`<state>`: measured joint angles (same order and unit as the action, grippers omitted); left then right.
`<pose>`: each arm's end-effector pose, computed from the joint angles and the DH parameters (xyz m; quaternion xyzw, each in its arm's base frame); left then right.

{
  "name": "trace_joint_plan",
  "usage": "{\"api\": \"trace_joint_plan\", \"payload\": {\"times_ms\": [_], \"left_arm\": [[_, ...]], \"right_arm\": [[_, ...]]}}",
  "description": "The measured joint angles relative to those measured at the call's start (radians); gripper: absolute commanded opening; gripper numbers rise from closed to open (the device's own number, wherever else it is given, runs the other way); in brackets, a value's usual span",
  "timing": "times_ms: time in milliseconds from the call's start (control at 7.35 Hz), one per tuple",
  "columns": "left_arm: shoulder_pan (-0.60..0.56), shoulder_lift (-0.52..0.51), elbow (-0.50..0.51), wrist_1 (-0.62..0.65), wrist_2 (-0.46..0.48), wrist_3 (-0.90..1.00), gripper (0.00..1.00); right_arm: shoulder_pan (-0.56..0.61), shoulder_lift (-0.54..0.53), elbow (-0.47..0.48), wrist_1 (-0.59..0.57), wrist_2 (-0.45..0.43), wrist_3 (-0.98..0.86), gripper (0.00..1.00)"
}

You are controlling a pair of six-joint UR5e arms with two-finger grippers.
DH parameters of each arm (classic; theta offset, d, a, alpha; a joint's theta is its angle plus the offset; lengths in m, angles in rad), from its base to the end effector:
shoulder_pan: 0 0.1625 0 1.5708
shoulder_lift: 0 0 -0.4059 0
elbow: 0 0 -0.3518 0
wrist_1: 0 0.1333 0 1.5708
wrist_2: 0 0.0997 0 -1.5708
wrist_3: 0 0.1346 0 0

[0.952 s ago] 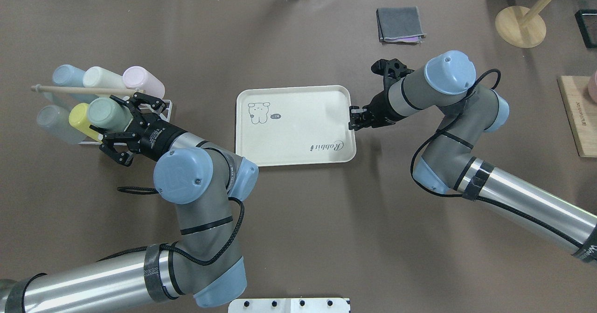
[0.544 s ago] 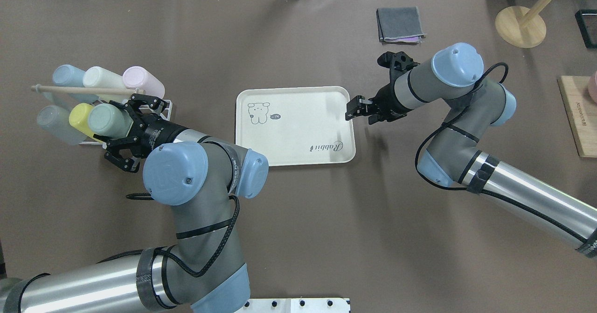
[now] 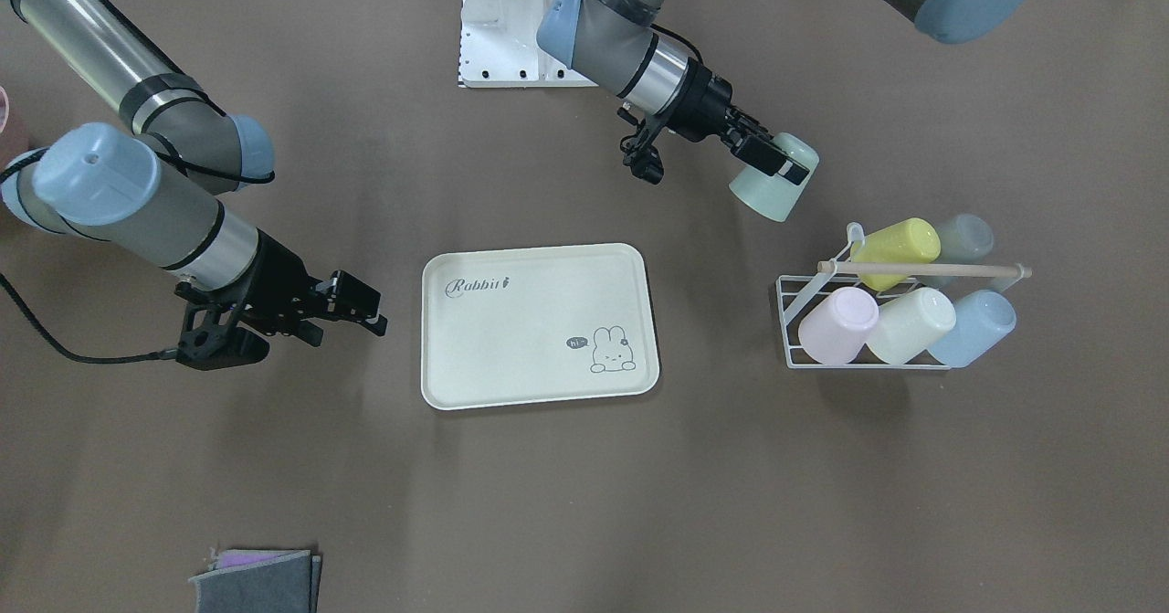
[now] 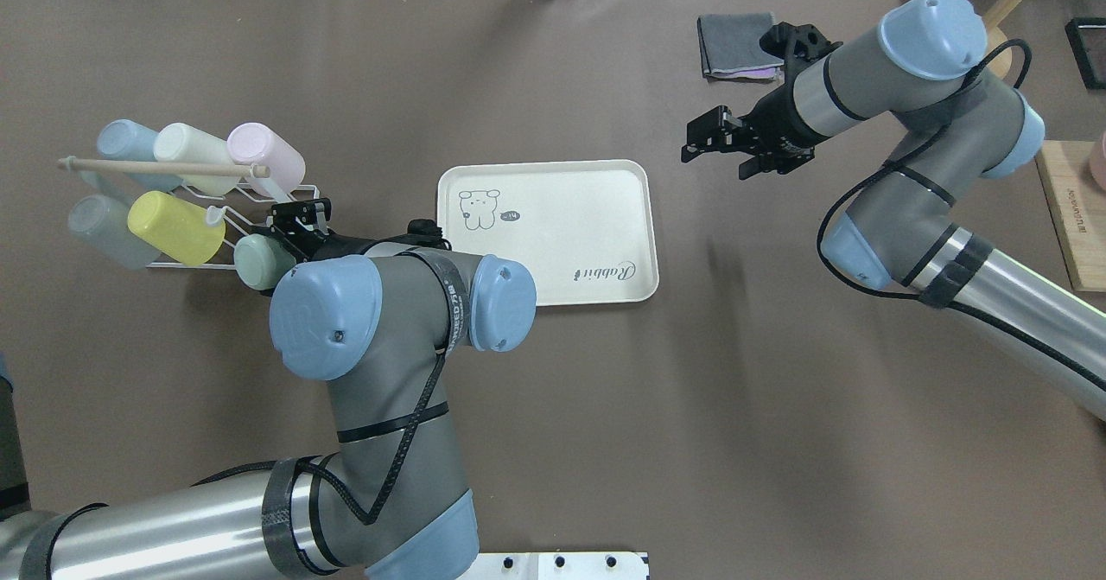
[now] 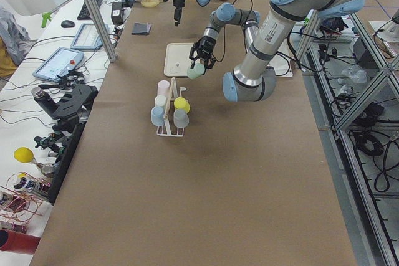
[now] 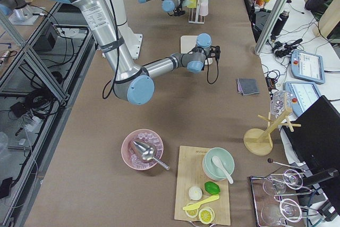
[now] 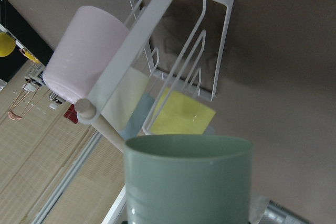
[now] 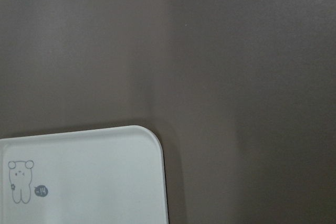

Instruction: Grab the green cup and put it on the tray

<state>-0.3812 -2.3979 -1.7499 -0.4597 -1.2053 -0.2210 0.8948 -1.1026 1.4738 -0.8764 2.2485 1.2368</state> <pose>0.4643 -0.3815 0.2756 0.0784 -0.1716 0.4656 0.8646 -0.3692 -0.5385 0.3606 0.0422 -0.5565 0.0626 0.8274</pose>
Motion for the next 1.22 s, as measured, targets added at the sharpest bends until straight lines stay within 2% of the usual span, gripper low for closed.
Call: {"api": "trace_joint_plan", "payload": {"times_ms": [408, 680, 816, 952, 1224], "left_arm": [[-0.001, 0.012, 0.027, -0.367, -0.077, -0.345, 0.02], [0.002, 0.033, 0.088, -0.758, -0.078, -0.492, 0.02], [0.004, 0.042, 0.137, -0.961, -0.074, -0.568, 0.02], [0.005, 0.042, 0.189, -1.151, -0.053, -0.632, 0.02], [0.008, 0.037, 0.308, -1.49, 0.073, -0.682, 0.02]], "right_arm": [[0.112, -0.131, 0.123, -0.033, 0.034, -0.089, 1.0], [0.21, -0.213, 0.16, -0.057, 0.07, -0.235, 1.0], [0.242, -0.242, 0.197, -0.12, 0.07, -0.332, 1.0], [0.264, -0.268, 0.257, -0.232, 0.048, -0.461, 1.0], [0.312, -0.332, 0.367, -0.455, -0.004, -0.744, 1.0]]}}
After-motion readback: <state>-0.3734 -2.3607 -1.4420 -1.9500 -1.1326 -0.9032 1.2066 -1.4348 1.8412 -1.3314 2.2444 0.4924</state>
